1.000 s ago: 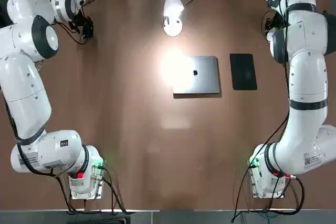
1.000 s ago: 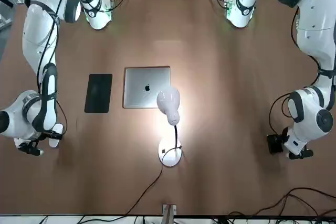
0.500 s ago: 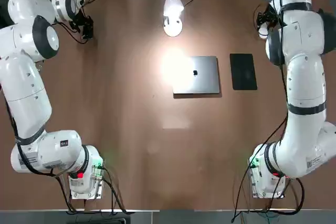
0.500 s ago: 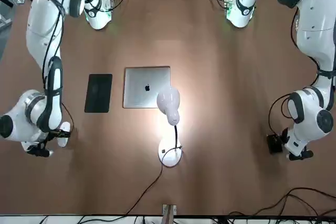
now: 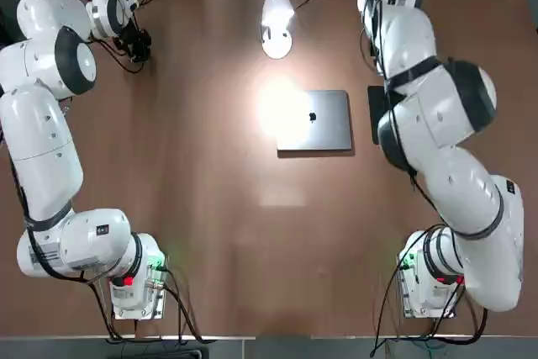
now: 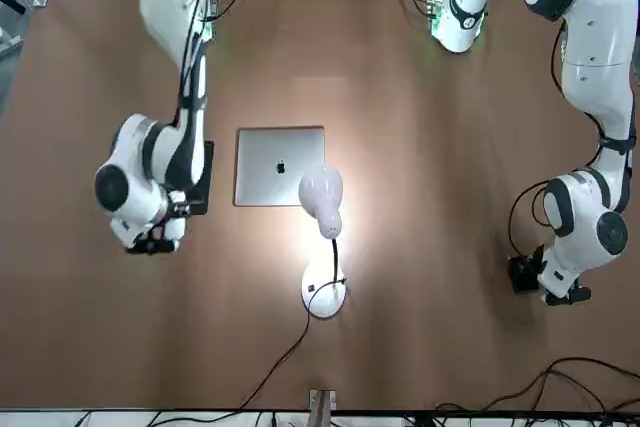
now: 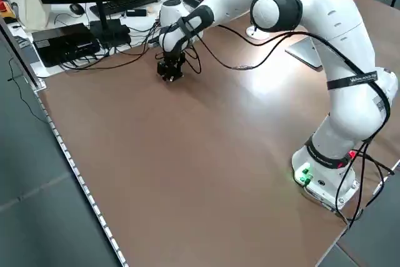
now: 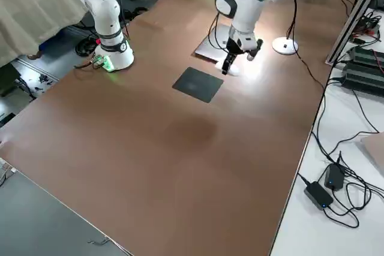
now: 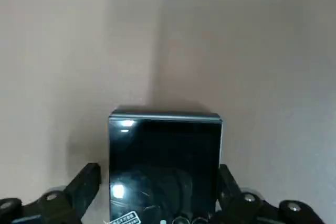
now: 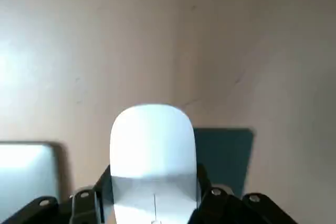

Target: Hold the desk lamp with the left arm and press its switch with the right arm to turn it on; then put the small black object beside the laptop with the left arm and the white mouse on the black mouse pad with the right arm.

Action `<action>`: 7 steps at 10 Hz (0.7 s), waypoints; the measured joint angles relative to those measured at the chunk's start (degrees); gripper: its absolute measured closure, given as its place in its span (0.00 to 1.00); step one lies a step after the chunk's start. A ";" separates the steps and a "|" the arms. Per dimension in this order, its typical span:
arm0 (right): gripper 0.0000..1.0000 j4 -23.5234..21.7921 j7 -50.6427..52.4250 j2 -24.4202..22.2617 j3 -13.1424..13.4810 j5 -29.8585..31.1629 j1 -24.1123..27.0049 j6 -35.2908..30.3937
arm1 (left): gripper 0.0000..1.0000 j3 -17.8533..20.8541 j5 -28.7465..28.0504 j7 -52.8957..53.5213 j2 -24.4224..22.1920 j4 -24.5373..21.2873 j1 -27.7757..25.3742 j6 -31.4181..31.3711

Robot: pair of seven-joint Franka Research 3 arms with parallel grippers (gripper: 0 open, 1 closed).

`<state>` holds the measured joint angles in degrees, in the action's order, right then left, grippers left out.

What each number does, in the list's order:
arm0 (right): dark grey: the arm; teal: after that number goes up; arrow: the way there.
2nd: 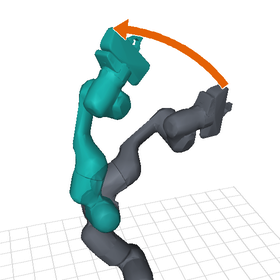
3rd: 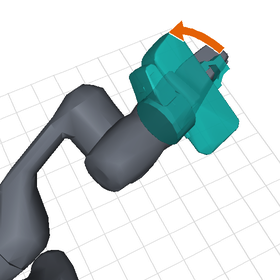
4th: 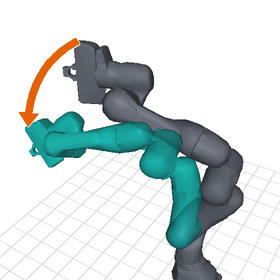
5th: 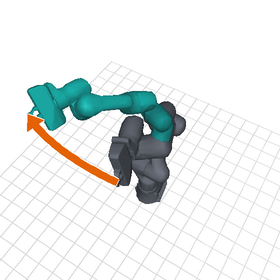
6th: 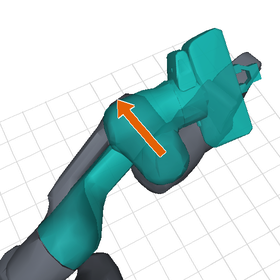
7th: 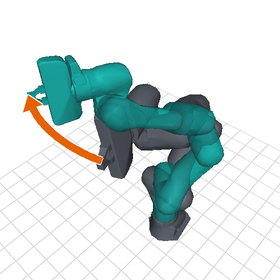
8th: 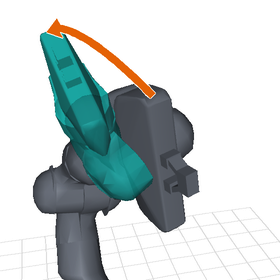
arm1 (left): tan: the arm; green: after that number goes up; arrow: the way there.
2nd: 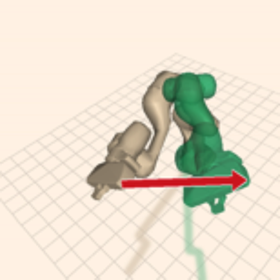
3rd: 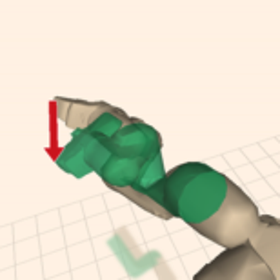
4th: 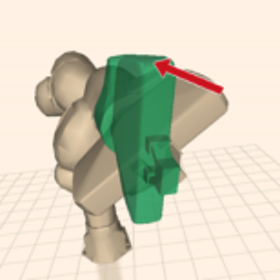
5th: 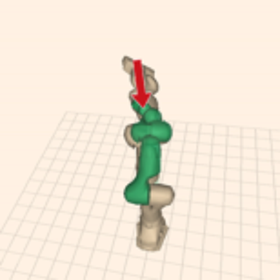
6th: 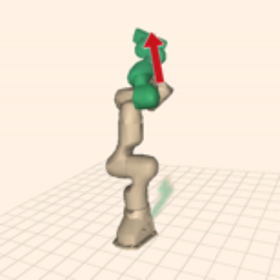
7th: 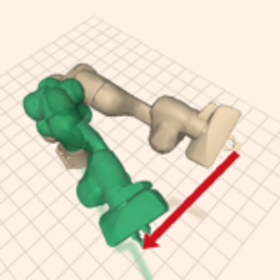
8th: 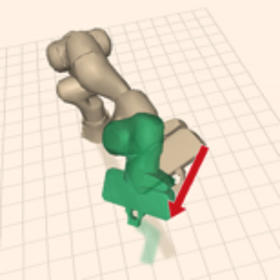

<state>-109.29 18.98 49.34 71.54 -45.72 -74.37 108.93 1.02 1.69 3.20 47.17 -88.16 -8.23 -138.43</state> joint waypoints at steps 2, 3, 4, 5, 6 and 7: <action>0.37 -8.47 5.73 -0.03 3.19 -4.57 -7.00 1.71 | 0.21 -0.01 0.02 0.00 -0.04 0.41 0.03 -0.02; 0.37 -12.38 12.27 -0.01 4.05 -7.92 -6.82 2.08 | 0.21 -0.01 0.02 0.00 -0.02 0.56 0.02 -0.09; 0.37 -15.85 17.76 -0.03 4.82 -10.02 -6.18 2.58 | 0.21 -0.07 0.02 -0.01 -0.13 0.89 0.03 -0.45; 0.37 -18.28 20.54 -0.06 5.18 -10.76 -5.70 3.84 | 0.21 -0.67 0.02 -0.03 -0.73 1.43 -0.05 -0.68; 0.37 -19.67 21.28 -0.06 5.09 -10.96 -5.69 5.55 | 0.21 -2.09 0.02 -0.49 -2.27 1.45 0.03 -0.59; 0.37 -20.20 21.34 -0.07 4.66 -11.02 -5.81 6.54 | 0.21 -3.45 0.02 -1.98 -4.80 0.35 0.48 -0.21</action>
<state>-129.49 40.32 49.27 76.19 -56.74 -80.18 115.47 -2.44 1.71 1.21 42.38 -87.80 -7.75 -138.63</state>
